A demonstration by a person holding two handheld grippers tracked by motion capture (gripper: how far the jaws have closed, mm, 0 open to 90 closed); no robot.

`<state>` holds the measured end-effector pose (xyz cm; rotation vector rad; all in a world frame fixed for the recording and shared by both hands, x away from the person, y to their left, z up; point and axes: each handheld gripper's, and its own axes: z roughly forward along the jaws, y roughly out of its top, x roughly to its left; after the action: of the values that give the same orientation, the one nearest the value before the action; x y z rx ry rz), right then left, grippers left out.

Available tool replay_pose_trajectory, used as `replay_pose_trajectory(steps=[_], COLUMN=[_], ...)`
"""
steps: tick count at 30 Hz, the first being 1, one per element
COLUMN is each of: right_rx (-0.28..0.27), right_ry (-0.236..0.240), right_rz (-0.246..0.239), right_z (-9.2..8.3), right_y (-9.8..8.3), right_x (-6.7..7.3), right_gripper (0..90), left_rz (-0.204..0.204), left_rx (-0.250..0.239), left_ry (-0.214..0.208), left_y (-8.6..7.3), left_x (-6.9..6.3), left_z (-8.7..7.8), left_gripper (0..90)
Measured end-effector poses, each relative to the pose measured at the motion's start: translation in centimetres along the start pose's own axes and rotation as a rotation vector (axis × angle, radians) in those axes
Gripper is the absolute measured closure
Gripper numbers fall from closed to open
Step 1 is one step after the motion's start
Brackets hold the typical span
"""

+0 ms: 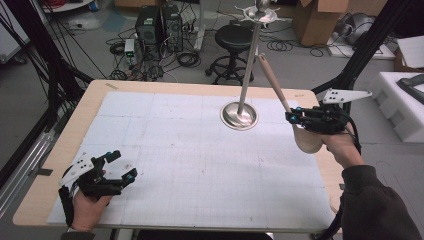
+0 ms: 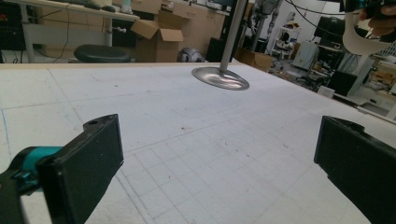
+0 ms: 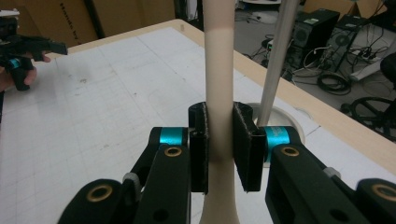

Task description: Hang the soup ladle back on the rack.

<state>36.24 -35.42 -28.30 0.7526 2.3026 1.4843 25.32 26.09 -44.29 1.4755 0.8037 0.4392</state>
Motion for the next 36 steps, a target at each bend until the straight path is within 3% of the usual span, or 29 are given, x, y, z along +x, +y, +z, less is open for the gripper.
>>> replay_pose_trajectory(steps=[11,21,36], right_rx=[-0.016,-0.061,-0.084], right_ry=[0.005,-0.020,-0.061], right_rz=[0.004,0.011,0.026], right_z=[-1.1,-2.1,-2.6], right_y=[0.6,1.0,2.0], right_x=[-1.5,-2.6,-4.1], right_gripper=[78.2,78.2,78.2], left_rz=[-0.005,0.004,0.000], left_rx=[0.004,0.000,0.006], left_ry=[0.000,0.011,0.015], left_y=[0.0,0.0,-0.2], left_x=[0.0,0.0,0.0], left_z=[0.0,-0.1,-0.4], left_gripper=[1.8,1.7,1.7])
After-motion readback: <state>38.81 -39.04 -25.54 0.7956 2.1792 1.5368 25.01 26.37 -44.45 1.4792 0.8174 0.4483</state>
